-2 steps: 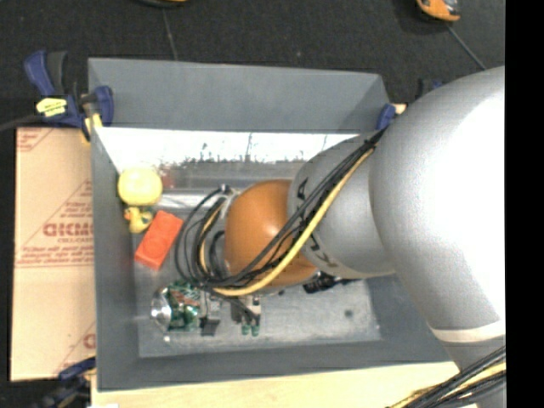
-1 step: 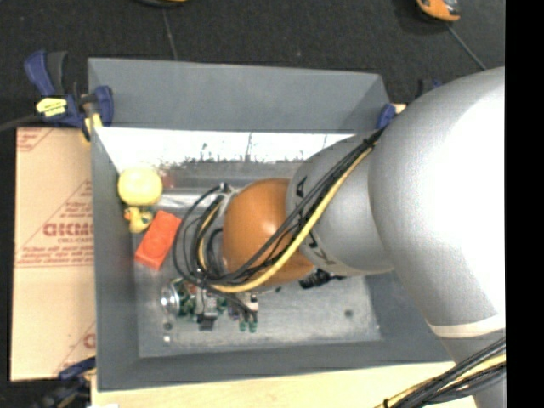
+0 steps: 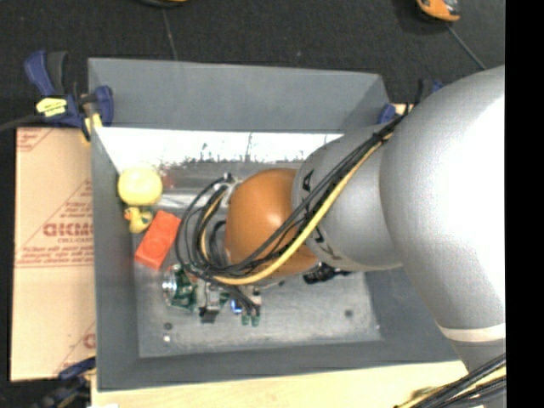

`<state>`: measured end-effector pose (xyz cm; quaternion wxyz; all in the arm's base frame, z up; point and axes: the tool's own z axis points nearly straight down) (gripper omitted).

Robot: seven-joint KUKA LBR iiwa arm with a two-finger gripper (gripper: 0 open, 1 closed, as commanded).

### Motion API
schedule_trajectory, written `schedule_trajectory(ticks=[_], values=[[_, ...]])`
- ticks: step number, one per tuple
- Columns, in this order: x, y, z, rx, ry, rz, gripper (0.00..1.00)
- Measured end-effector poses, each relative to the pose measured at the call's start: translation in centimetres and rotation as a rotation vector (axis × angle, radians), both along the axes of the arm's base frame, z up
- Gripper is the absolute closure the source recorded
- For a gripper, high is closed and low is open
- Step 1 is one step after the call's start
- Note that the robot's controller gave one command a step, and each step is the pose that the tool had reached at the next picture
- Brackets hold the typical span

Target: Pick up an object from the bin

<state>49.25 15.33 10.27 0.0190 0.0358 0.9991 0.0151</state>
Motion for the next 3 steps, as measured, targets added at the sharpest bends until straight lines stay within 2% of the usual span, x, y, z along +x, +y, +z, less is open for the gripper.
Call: schedule_trajectory(ticks=[1, 2, 3], values=[[-0.1, 3.7, 4.2, -0.001, -0.002, -0.004, 1.00], [1.1, -1.7, 5.6, -0.005, -0.002, 0.008, 1.00], [4.8, -0.8, 12.3, -0.004, -0.005, 0.066, 1.00]])
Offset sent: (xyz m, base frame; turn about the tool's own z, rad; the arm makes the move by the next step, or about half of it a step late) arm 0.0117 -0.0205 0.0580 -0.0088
